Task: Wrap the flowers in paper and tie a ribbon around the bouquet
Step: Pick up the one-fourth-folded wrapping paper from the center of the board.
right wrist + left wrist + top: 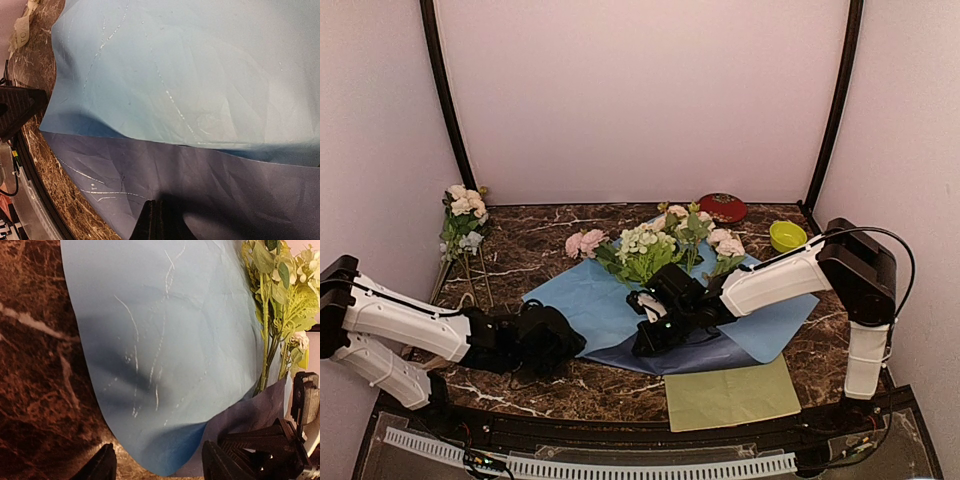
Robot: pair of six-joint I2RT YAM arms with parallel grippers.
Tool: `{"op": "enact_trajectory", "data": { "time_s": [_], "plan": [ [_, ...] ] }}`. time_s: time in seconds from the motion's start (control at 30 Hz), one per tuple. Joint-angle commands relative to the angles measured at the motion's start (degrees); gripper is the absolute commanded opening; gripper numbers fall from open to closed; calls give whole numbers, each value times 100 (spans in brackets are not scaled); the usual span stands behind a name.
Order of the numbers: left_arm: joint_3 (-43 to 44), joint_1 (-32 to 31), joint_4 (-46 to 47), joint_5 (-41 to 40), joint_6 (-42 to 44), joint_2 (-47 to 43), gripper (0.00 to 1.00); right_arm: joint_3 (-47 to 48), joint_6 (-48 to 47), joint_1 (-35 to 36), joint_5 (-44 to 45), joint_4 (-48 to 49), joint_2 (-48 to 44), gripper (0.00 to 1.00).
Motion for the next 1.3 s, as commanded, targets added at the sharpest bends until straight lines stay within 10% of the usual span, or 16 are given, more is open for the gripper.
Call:
{"op": "enact_trajectory", "data": {
  "time_s": [0.0,0.27,0.6,1.27],
  "plan": [
    [-46,-99,152,275,-462,190,61,-96,2,1,55,-186,-27,0],
    [-80,-249,1498,671,-1029,1374,64,-168,-34,1,74,-220,-73,0],
    [93,-376,-64,231,-1154,609,64,-149,-54,1,99,-241,-112,0],
    [409,-707,-79,-584,-1573,1280,67,-169,-82,1,65,-291,-153,0]
  ]
}}
